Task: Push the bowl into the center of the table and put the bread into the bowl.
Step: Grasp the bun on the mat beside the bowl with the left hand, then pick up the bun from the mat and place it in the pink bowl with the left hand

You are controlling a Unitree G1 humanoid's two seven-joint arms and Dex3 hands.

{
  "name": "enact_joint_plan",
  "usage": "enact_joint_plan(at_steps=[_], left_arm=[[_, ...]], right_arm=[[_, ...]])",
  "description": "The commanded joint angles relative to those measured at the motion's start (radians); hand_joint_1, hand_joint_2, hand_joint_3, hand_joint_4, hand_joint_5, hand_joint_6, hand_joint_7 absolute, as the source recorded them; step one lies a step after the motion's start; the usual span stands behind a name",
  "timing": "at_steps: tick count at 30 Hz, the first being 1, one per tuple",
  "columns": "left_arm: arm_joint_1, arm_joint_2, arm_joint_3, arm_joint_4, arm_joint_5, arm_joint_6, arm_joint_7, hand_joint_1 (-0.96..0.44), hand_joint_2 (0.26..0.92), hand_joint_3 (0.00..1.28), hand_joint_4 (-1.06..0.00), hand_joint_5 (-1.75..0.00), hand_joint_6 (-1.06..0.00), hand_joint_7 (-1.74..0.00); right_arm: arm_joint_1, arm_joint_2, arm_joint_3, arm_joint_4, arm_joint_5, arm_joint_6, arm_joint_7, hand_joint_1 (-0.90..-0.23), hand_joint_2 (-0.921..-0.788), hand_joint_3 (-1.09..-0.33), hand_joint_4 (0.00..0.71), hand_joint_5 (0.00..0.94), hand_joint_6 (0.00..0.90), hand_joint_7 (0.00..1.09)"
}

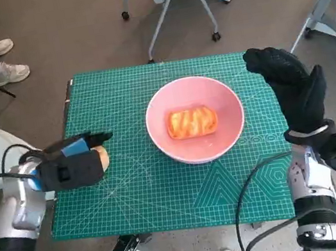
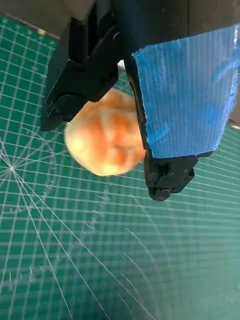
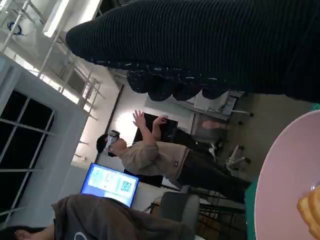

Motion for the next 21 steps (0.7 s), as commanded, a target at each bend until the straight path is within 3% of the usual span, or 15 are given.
enact_joint_plan(at_steps=[1,3,4,5,6,8,14,21], left_arm=[[-0.023,-0.006,-0.036,0.023,0.076,0.016,0.060,0.15,0.812,0.05,-0.32,-0.02,-0.47,-0.03],[-0.018,-0.002,-0.043,0.029,0.105,-0.003,0.109,0.15,0.839,0.08,-0.49,-0.04,-0.61,-0.06],[-0.015,0.001,-0.044,0.031,0.115,-0.014,0.132,0.12,0.855,0.08,-0.52,-0.27,-0.61,-0.29],[-0.008,0.005,-0.042,0.027,0.123,-0.028,0.159,0.08,0.879,0.12,-0.53,-0.63,-0.58,-0.66],[-0.004,0.008,-0.041,0.025,0.129,-0.038,0.177,0.05,0.894,0.11,-0.58,-0.83,-0.58,-0.86],[0.009,0.016,-0.031,0.010,0.133,-0.058,0.206,0.02,0.901,0.10,-0.64,-1.04,-0.60,-1.04],[0.037,0.040,0.009,-0.072,0.109,-0.082,0.210,0.01,0.884,0.10,-0.71,-1.13,-0.67,-1.12],[0.076,0.059,0.074,-0.212,0.070,-0.069,0.182,0.00,0.887,0.09,-0.73,-1.16,-0.68,-1.07]], right_arm=[[0.025,-0.002,0.000,0.002,-0.008,0.017,-0.011,-0.653,-0.921,-0.782,0.180,0.000,0.072,0.51],[0.025,-0.002,0.000,0.004,-0.007,0.018,-0.011,-0.653,-0.921,-0.781,0.180,0.000,0.071,0.51],[0.025,-0.003,0.000,0.005,-0.007,0.018,-0.011,-0.654,-0.921,-0.781,0.180,0.000,0.072,0.51],[0.025,-0.002,0.000,0.004,-0.007,0.018,-0.011,-0.654,-0.921,-0.780,0.181,0.001,0.073,0.51],[0.025,-0.002,0.000,0.004,-0.007,0.018,-0.012,-0.654,-0.921,-0.779,0.181,0.001,0.074,0.51],[0.026,-0.001,0.002,0.002,-0.007,0.019,-0.013,-0.653,-0.921,-0.777,0.182,0.001,0.075,0.51],[0.026,0.003,0.005,-0.007,-0.007,0.025,-0.017,-0.653,-0.921,-0.778,0.181,0.001,0.075,0.52],[0.026,0.004,0.007,-0.011,-0.008,0.029,-0.018,-0.652,-0.921,-0.780,0.180,0.000,0.072,0.52]])
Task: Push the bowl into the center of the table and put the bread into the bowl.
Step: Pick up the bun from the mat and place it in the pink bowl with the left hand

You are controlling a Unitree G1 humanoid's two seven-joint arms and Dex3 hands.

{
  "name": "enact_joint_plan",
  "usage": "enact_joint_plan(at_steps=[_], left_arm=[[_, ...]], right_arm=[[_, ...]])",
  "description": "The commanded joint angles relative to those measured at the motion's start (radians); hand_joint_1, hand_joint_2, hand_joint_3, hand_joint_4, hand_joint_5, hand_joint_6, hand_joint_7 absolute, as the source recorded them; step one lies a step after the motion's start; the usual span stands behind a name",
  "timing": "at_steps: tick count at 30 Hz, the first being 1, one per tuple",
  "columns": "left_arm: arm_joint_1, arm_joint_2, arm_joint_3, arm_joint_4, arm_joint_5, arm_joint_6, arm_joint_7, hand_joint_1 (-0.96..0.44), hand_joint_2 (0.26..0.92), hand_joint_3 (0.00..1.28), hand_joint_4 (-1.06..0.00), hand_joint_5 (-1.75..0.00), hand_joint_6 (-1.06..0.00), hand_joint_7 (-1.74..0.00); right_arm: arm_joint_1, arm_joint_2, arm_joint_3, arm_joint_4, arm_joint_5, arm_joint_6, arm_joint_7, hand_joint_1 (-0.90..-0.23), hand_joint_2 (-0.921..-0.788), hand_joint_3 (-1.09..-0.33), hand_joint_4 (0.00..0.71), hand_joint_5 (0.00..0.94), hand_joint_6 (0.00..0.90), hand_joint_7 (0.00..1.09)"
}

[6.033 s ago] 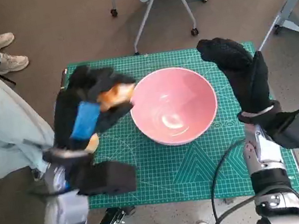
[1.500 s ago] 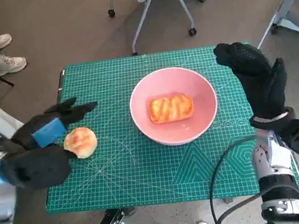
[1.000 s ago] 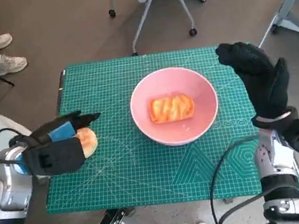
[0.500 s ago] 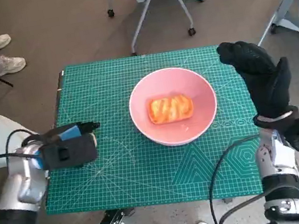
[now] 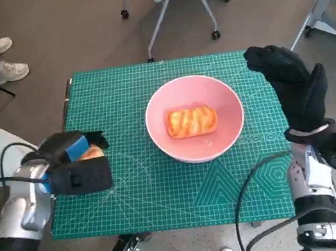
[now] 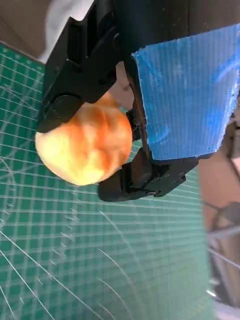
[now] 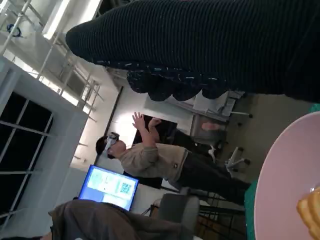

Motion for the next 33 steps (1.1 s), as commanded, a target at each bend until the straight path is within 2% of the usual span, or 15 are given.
enact_joint_plan(at_steps=[1,11,20,26,33], left_arm=[[0.035,0.029,0.060,-0.120,-0.037,0.009,-0.022,0.00,0.889,0.08,-0.73,-1.16,-0.69,-1.07],[0.066,0.033,0.180,-0.327,-0.090,0.034,-0.037,0.00,0.901,0.04,-0.78,-1.04,-0.69,-1.13],[0.051,0.012,0.243,-0.500,-0.122,0.047,-0.042,0.01,0.878,0.00,-0.89,-0.93,-0.77,-1.04],[-0.001,-0.022,0.226,-0.575,-0.134,0.038,-0.033,0.01,0.857,0.00,-0.93,-0.92,-0.82,-0.94],[-0.112,-0.093,0.159,-0.526,-0.121,-0.047,0.006,0.01,0.849,0.00,-0.95,-0.90,-0.84,-0.90]], right_arm=[[0.023,0.003,0.005,0.002,-0.007,0.021,-0.007,-0.652,-0.921,-0.780,0.180,0.000,0.072,0.52],[0.020,0.001,0.003,0.003,-0.002,0.028,-0.001,-0.658,-0.921,-0.779,0.180,0.000,0.069,0.53],[0.021,0.007,0.007,-0.003,-0.006,0.030,-0.006,-0.662,-0.921,-0.778,0.180,0.000,0.066,0.53],[0.016,0.010,0.008,0.006,-0.006,0.032,-0.005,-0.667,-0.921,-0.775,0.181,0.001,0.066,0.53],[0.012,0.013,0.012,0.008,-0.010,0.034,-0.008,-0.670,-0.921,-0.771,0.183,0.001,0.068,0.53]])
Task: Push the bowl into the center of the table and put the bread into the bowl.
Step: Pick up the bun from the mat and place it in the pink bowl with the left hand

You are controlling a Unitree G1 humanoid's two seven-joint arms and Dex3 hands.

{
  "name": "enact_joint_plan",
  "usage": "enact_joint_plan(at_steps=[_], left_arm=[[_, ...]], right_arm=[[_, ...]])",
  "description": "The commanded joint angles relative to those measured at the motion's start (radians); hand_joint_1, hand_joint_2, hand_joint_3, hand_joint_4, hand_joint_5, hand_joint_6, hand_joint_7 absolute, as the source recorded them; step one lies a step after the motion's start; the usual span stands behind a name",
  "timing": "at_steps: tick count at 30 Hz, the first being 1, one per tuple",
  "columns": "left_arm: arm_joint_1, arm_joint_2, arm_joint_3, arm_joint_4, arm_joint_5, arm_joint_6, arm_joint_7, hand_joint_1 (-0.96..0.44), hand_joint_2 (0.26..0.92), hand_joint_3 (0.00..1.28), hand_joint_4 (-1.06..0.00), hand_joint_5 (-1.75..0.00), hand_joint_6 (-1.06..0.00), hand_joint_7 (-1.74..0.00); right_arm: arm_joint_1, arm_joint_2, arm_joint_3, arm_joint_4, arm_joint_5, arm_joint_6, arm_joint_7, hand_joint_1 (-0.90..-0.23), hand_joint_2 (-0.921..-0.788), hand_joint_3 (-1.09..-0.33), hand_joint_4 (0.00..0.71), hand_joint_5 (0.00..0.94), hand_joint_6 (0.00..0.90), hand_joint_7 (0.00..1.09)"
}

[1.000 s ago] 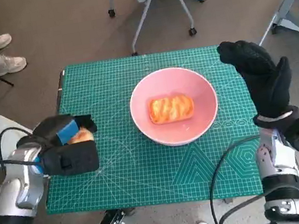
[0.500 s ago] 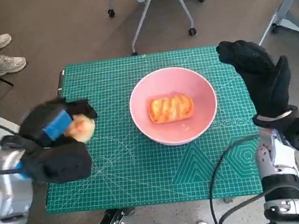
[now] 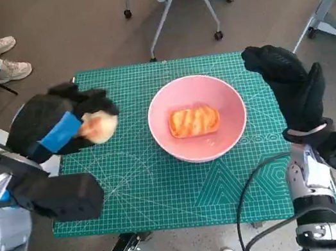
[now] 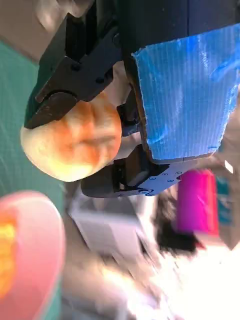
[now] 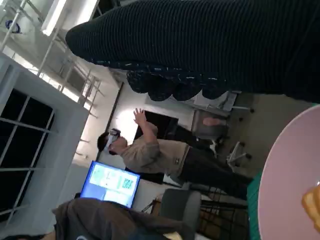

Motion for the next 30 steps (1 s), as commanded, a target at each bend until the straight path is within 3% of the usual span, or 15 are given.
enact_joint_plan(at_steps=[1,9,15,30], left_arm=[[-0.090,-0.052,-0.052,0.038,0.008,-0.064,0.038,0.00,0.851,0.00,-0.94,-0.91,-0.84,-0.91],[-0.215,-0.165,-0.146,0.199,0.058,-0.156,0.124,0.00,0.878,0.01,-0.87,-1.00,-0.77,-0.99],[-0.301,-0.268,-0.224,0.348,0.094,-0.150,0.150,0.00,0.889,0.01,-0.84,-1.01,-0.74,-1.04],[-0.419,-0.412,-0.346,0.755,0.139,-0.251,0.245,0.00,0.915,0.01,-0.80,-1.06,-0.67,-1.11]], right_arm=[[0.011,0.005,0.004,0.015,-0.009,0.016,-0.007,-0.670,-0.921,-0.771,0.183,0.001,0.068,0.53],[0.018,0.005,0.007,0.006,-0.009,0.018,-0.008,-0.674,-0.921,-0.772,0.186,0.002,0.069,0.53],[0.027,0.000,0.006,-0.017,-0.004,0.028,-0.007,-0.674,-0.921,-0.775,0.185,0.002,0.066,0.54],[0.043,-0.010,0.000,-0.051,-0.003,0.040,-0.012,-0.663,-0.921,-0.769,0.188,0.003,0.067,0.55]])
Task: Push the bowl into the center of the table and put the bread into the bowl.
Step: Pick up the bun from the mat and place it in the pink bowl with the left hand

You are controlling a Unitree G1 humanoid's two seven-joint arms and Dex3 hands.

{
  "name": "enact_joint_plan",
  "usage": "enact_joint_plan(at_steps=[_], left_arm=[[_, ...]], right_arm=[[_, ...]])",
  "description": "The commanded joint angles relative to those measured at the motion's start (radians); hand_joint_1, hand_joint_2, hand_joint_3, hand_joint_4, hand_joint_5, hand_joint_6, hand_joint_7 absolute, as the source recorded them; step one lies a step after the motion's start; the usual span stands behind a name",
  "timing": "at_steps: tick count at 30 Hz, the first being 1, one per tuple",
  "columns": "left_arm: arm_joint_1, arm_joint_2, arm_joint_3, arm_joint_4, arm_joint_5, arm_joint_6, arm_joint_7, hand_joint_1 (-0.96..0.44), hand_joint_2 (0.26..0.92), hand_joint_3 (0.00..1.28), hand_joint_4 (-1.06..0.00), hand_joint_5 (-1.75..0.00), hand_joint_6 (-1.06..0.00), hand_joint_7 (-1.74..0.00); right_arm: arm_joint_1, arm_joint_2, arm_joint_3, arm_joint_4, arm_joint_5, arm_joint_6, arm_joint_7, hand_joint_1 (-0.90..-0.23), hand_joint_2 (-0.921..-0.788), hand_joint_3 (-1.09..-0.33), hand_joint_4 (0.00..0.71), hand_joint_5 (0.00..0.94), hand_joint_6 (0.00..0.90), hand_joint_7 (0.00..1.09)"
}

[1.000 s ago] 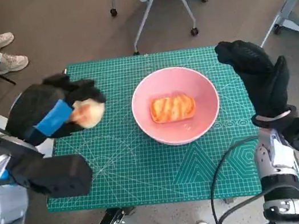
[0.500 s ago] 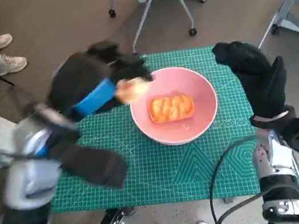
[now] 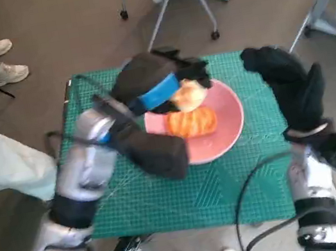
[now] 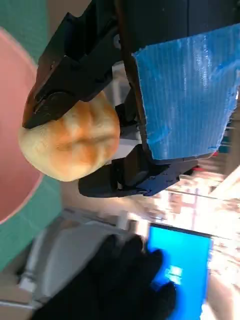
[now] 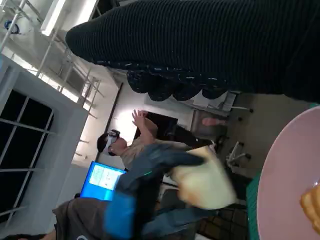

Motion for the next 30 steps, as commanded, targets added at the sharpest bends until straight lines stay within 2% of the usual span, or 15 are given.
enact_joint_plan(at_steps=[1,5,7,8,10,12,13,16,24,30], left_arm=[[-0.043,-0.032,-0.038,0.117,0.019,-0.041,0.035,0.00,0.915,0.01,-0.79,-1.07,-0.68,-1.11],[-0.048,-0.051,-0.053,0.181,0.020,-0.042,0.039,0.00,0.916,0.02,-0.78,-1.12,-0.67,-1.08],[-0.047,-0.056,-0.058,0.200,0.019,-0.036,0.036,0.00,0.919,0.12,-0.68,-1.23,-0.53,-1.20],[-0.045,-0.058,-0.061,0.207,0.021,-0.025,0.030,0.00,0.919,0.13,-0.67,-1.24,-0.51,-1.22],[-0.038,-0.062,-0.072,0.214,0.030,0.007,0.013,-0.02,0.882,0.10,-0.52,-0.63,-0.46,-0.71],[-0.031,-0.063,-0.080,0.213,0.036,0.027,0.003,-0.09,0.876,0.07,-0.46,-0.33,-0.46,-0.41],[-0.026,-0.062,-0.084,0.210,0.038,0.036,-0.003,-0.15,0.876,0.05,-0.42,-0.21,-0.45,-0.28],[-0.014,-0.057,-0.089,0.192,0.038,0.051,-0.021,-0.26,0.878,0.03,-0.35,-0.07,-0.43,-0.11],[0.019,-0.026,-0.058,0.151,-0.023,-0.008,-0.053,-0.35,0.878,0.01,-0.24,0.00,-0.37,-0.01],[0.050,-0.002,-0.002,0.114,-0.108,-0.041,-0.082,-0.37,0.876,0.01,-0.20,0.00,-0.33,0.00]], right_arm=[[0.027,-0.004,-0.003,-0.006,-0.006,0.013,-0.011,-0.662,-0.921,-0.769,0.188,0.003,0.067,0.55],[0.027,-0.006,-0.004,-0.008,-0.009,0.012,-0.017,-0.661,-0.921,-0.769,0.189,0.003,0.068,0.54],[0.026,-0.007,-0.006,-0.006,-0.010,0.011,-0.019,-0.662,-0.921,-0.768,0.191,0.004,0.068,0.54],[0.026,-0.007,-0.006,-0.005,-0.011,0.010,-0.021,-0.662,-0.921,-0.768,0.191,0.004,0.068,0.54],[0.025,-0.007,-0.006,-0.005,-0.015,0.009,-0.028,-0.666,-0.921,-0.768,0.195,0.006,0.068,0.54],[0.025,-0.006,-0.005,-0.007,-0.019,0.008,-0.035,-0.669,-0.921,-0.769,0.198,0.006,0.068,0.54],[0.025,-0.005,-0.004,-0.008,-0.021,0.008,-0.039,-0.669,-0.921,-0.769,0.198,0.007,0.068,0.54],[0.024,-0.002,-0.002,-0.011,-0.029,0.006,-0.052,-0.668,-0.921,-0.769,0.202,0.008,0.069,0.54],[0.017,0.000,0.004,-0.019,-0.050,0.007,-0.077,-0.669,-0.921,-0.766,0.215,0.013,0.074,0.54],[0.007,-0.002,0.006,-0.017,-0.048,0.012,-0.083,-0.670,-0.921,-0.764,0.220,0.013,0.078,0.54]])
